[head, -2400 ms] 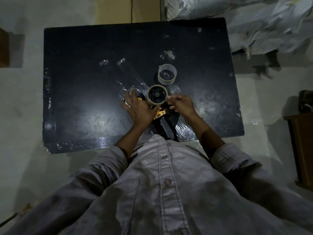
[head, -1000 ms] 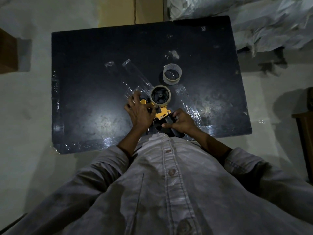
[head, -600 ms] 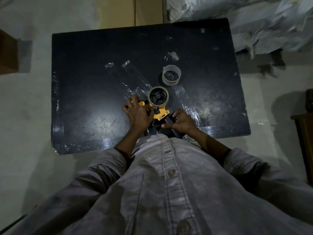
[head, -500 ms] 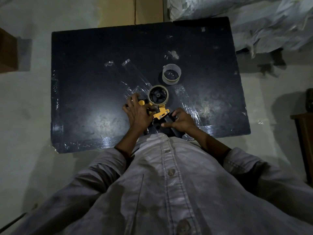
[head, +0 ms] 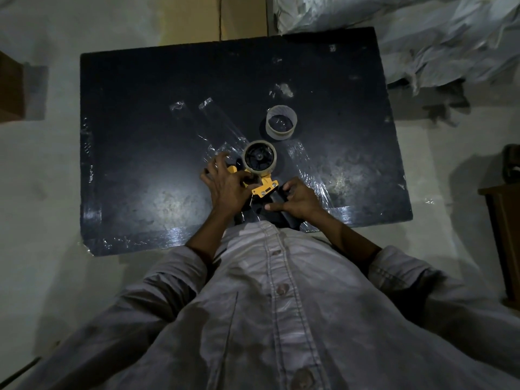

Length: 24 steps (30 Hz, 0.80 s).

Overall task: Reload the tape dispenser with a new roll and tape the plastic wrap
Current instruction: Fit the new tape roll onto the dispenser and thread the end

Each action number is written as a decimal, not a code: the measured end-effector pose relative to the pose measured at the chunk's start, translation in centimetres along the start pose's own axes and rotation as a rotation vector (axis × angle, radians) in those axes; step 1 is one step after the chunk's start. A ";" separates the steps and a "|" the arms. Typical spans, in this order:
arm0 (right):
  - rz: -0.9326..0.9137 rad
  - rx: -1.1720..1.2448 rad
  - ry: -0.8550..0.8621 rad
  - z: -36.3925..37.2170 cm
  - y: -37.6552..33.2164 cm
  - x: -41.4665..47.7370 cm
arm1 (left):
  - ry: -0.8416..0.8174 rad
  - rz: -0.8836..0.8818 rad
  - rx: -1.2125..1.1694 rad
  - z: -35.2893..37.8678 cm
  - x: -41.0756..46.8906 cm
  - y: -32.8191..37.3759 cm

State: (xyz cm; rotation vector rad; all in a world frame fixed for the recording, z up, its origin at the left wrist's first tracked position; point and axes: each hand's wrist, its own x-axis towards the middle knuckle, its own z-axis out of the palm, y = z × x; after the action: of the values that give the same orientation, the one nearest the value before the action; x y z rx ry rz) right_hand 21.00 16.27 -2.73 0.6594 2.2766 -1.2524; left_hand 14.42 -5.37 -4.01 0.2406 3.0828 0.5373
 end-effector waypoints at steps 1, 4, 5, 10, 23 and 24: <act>-0.009 0.003 0.005 -0.1 0.0 0.0 | 0.016 0.000 -0.009 -0.1 0.0 -0.1; -0.001 0.038 0.022 -0.9 -0.8 -0.4 | 0.047 -0.036 -0.087 -0.5 0.3 -0.1; 0.000 0.049 0.030 -1.1 -1.0 -0.4 | 0.046 -0.057 -0.116 -0.8 0.4 0.0; -0.014 0.052 0.047 -1.2 -1.2 -0.2 | -0.113 -0.159 -0.075 -1.3 1.0 1.2; -0.061 0.018 0.050 -0.7 -1.6 0.3 | -0.155 -0.114 -0.074 0.6 1.7 1.4; -0.092 0.014 0.057 -0.7 -1.6 0.3 | -0.139 -0.100 -0.076 0.6 1.5 1.3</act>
State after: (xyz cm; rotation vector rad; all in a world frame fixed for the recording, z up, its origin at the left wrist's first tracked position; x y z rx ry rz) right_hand 19.67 16.17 -1.50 0.6090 2.3706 -1.3089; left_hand 13.13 -3.76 -4.14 0.1176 2.9144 0.6050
